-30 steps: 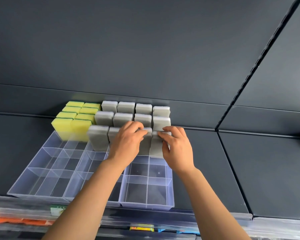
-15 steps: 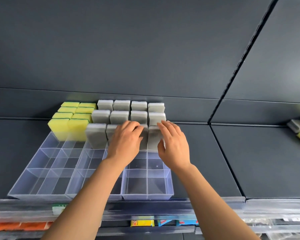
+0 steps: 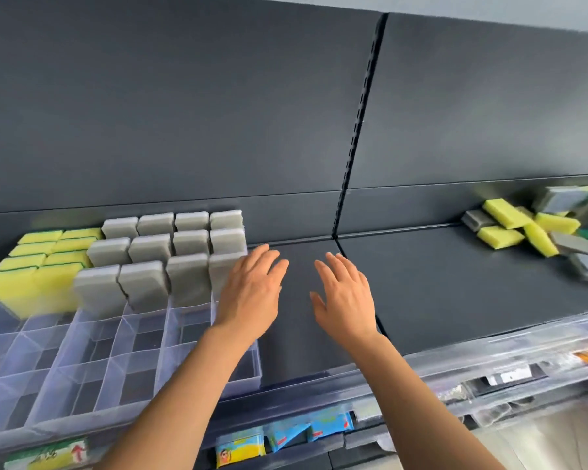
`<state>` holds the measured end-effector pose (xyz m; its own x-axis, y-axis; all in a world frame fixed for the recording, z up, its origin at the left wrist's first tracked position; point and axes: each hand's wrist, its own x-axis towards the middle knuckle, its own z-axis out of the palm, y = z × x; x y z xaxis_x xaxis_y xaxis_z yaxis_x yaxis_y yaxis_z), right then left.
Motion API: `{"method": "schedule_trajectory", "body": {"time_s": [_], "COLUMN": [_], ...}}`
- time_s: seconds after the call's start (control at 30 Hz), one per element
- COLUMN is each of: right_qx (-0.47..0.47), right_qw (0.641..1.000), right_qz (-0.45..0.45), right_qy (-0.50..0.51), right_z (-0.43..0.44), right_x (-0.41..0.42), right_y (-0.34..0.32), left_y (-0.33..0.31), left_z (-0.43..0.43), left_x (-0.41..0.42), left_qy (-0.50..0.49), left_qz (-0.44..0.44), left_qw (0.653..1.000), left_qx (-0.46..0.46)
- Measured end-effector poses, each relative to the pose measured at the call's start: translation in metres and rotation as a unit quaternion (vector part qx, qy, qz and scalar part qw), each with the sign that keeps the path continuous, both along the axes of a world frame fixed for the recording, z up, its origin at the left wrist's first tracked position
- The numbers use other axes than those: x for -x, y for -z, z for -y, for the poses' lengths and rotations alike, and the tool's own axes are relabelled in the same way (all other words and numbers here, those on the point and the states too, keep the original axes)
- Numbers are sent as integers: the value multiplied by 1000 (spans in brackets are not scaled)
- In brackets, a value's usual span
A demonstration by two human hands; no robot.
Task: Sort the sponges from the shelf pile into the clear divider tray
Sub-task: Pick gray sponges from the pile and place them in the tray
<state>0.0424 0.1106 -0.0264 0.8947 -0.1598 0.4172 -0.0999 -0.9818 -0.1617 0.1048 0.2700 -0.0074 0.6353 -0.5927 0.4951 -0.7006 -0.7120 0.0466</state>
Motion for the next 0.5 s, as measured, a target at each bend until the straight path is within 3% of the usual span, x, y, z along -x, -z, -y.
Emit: {"method": "schedule_trajectory", "body": {"time_s": [0.5], "right_qx": [-8], "right_qw": [990], "right_qz": [-87], "right_qy": [113], "right_z": [219], "right_x": [117], "right_y": [-1], "left_y": [15], "left_z": [226], "left_x": [75], "left_qy": [59], "left_qz": [-47], "left_qw": [995], "left_qx": [-59]}}
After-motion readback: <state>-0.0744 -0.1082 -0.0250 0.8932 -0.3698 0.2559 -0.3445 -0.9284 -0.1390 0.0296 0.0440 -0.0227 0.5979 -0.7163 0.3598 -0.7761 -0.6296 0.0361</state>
